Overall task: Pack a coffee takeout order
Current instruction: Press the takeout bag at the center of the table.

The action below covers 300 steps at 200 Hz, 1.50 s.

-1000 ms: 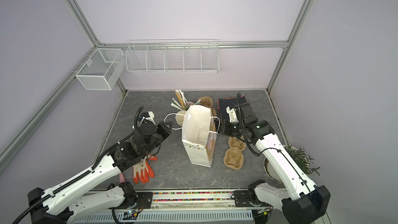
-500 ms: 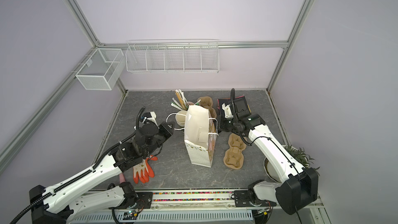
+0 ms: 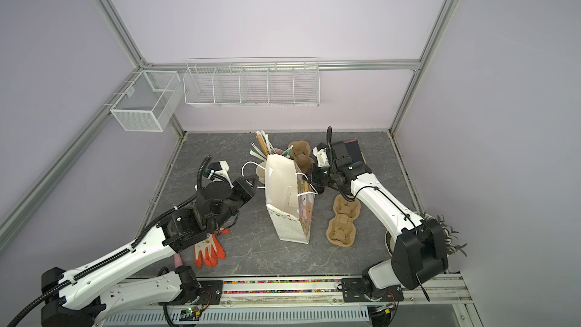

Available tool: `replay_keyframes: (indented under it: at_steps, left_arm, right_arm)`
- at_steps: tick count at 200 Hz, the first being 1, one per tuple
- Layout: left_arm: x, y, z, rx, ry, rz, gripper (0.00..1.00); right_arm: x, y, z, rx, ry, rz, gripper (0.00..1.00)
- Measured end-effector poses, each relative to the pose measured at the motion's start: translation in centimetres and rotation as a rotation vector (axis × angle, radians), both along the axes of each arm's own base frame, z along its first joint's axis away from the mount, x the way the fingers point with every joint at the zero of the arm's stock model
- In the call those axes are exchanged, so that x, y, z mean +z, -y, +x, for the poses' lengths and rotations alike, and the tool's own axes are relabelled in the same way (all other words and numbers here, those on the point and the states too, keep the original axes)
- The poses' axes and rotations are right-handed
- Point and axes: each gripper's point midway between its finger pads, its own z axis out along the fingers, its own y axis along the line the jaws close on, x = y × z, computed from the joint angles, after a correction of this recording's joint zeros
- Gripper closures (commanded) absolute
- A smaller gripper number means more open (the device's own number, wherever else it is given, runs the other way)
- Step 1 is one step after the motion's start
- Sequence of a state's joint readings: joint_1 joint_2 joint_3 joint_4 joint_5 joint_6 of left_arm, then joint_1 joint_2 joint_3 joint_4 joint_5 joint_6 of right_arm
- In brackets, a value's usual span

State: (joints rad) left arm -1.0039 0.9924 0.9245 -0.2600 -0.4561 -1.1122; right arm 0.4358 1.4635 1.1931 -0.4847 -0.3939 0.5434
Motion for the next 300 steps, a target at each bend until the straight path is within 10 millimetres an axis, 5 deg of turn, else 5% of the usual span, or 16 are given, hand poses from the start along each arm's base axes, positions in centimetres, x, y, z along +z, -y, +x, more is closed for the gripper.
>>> replay_keyframes:
  at_steps: [69,124,209,260,300]
  left_arm:
    - [1.3,0.4,0.0,0.005,0.026,0.004,0.84]
    - [0.1,1.3,0.1,0.001,0.008,0.035,0.82]
    - [-1.0,3.1,0.8,0.005,-0.023,-0.004,0.81]
    - [-1.0,3.5,0.9,0.009,-0.03,-0.035,0.81]
    - [-0.9,3.5,0.9,0.011,-0.031,-0.045,0.8]
  right_arm:
    - [2.1,-1.7,1.0,0.033,0.078,0.071,0.85]
    - [0.2,-1.6,1.8,0.022,0.023,0.015,0.76]
    - [1.2,2.9,2.6,-0.079,0.022,-0.184,0.17]
    - [4.1,6.2,2.9,-0.151,0.075,-0.282,0.03]
    - [5.8,5.3,1.7,-0.079,0.099,-0.219,0.0]
